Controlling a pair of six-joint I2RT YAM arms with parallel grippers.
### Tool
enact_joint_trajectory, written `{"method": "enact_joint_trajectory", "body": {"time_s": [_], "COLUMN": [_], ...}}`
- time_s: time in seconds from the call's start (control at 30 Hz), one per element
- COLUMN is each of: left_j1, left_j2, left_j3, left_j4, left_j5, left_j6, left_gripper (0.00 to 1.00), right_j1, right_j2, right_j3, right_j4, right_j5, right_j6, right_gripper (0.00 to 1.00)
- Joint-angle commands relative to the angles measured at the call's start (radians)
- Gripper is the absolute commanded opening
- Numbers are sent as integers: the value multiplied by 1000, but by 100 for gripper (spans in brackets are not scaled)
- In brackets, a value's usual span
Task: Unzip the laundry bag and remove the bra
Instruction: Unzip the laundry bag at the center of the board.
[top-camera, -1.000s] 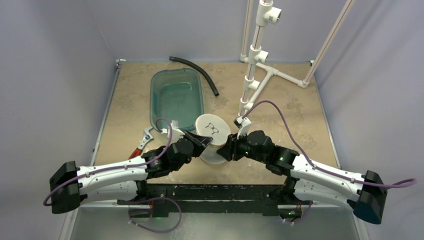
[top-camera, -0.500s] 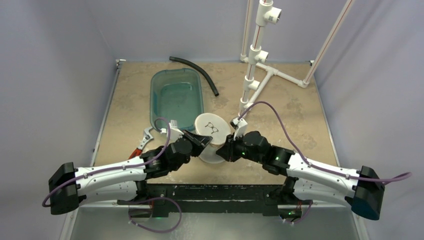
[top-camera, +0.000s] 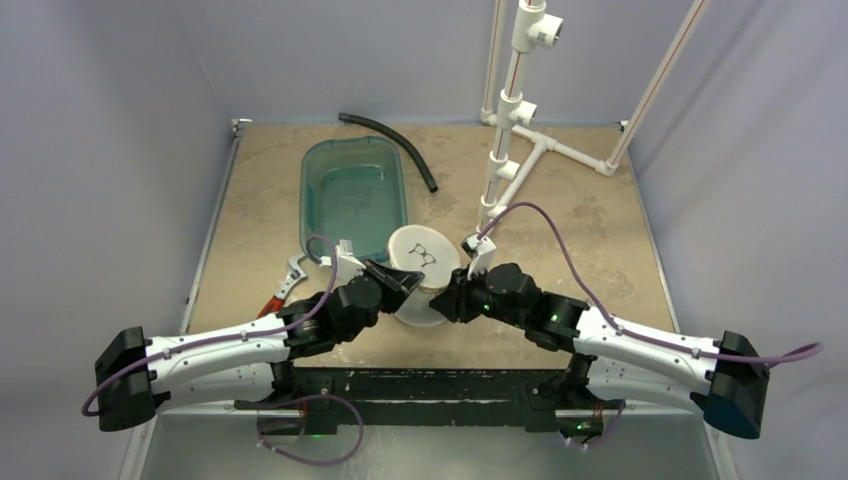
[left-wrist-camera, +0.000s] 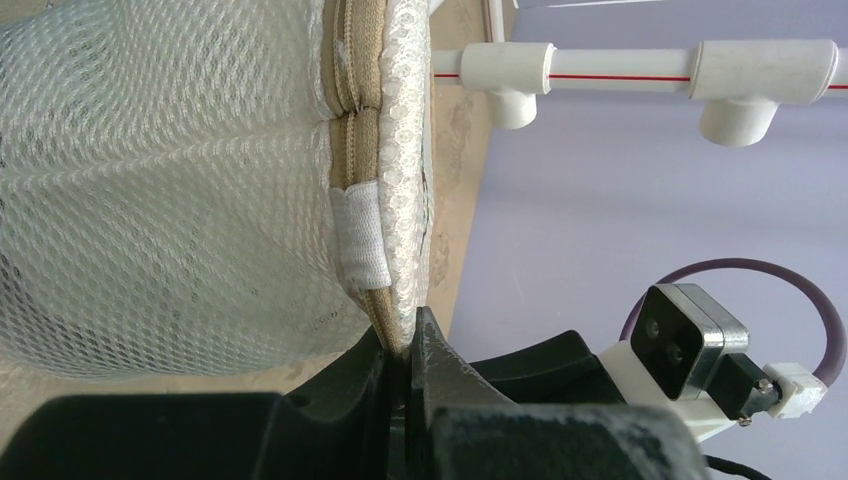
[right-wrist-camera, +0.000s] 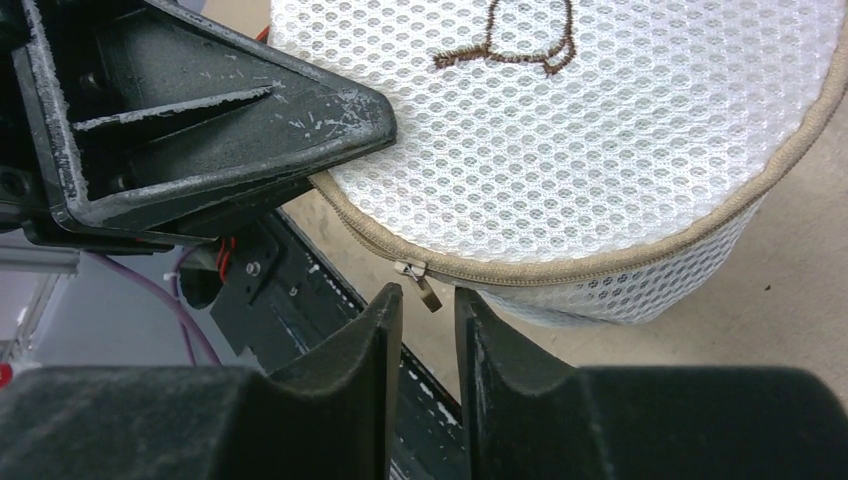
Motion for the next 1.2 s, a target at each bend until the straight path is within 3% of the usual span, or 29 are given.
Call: {"method": "enact_joint_trajectory", "body": {"time_s": [0.0,0.27,0.53,0.9,1.17], "left_j1": [-5,-6,-6,-6,-4], "left_j2": [-6,-6,-15,-82,-93], "left_j3": [3,-4,-12,3,-22], "left_j4": [43,51,43,-72,-12], "left_j5": [6,8,17,16,110], "left_j6": [13,9,9,76,168], "left_gripper": [0,0,0,0,0], "right_j1": [16,27,29,29,29], "right_j2": [-10,-2,-4,-81,-84], "right_j3": [30,31,26,15,-3], "right_j4": [44,59,38,-145,-216], "right_j5": [39,88,139,236,278], "right_j6": [15,43,67,40,91], "right_gripper": [31,31,0,0,0]}}
